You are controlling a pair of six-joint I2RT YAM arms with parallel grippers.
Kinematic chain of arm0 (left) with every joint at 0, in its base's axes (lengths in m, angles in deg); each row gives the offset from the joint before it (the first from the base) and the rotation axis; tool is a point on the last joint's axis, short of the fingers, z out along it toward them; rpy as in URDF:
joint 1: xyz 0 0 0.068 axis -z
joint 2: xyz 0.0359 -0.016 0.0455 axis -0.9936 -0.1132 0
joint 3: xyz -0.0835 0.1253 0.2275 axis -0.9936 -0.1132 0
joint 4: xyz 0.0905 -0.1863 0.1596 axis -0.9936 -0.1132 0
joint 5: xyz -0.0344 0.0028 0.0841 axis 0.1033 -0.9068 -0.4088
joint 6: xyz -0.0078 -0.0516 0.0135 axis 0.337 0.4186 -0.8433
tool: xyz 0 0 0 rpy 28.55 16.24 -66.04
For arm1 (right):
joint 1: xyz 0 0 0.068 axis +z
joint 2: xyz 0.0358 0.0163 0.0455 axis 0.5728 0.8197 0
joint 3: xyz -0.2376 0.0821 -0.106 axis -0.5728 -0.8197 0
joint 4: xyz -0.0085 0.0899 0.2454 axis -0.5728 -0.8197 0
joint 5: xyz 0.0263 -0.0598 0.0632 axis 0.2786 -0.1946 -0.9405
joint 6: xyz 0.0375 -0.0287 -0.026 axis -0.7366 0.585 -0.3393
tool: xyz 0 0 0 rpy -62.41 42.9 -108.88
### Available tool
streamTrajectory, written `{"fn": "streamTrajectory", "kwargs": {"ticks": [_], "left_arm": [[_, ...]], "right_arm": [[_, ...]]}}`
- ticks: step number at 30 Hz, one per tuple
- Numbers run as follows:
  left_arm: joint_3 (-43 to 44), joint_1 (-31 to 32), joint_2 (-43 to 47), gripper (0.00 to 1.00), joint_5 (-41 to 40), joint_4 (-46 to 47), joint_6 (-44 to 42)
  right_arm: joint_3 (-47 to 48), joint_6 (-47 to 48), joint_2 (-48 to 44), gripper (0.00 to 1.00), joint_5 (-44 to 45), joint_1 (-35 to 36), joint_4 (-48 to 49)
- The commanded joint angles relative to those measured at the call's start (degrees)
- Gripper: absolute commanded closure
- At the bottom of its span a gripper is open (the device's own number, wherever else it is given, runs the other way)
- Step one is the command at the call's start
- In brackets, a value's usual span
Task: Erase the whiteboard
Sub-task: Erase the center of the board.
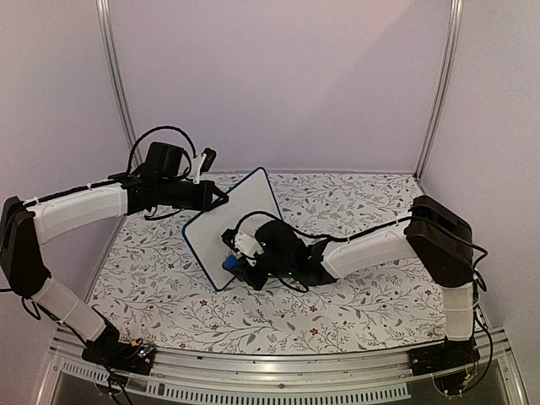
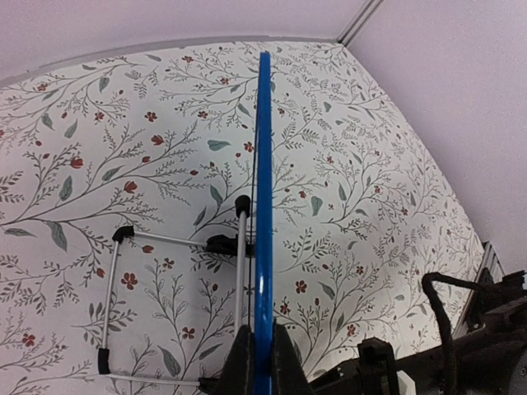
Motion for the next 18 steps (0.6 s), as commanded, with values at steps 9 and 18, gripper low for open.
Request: {"fn": "streamTrajectory", "kwargs": {"ticks": [9, 18], "left_arm": [[-1.3, 1.2, -0.2, 1.00, 1.8, -3.4, 0.8], [-1.2, 1.1, -0.6, 1.00, 2.2, -3.4, 1.0]], "right_arm": [[-1.1, -1.3, 0.1, 0.84, -0.7, 0.8, 4.1], [-4.2, -1.9, 2.5, 0.84, 3.6, 2.7, 8.1]]}}
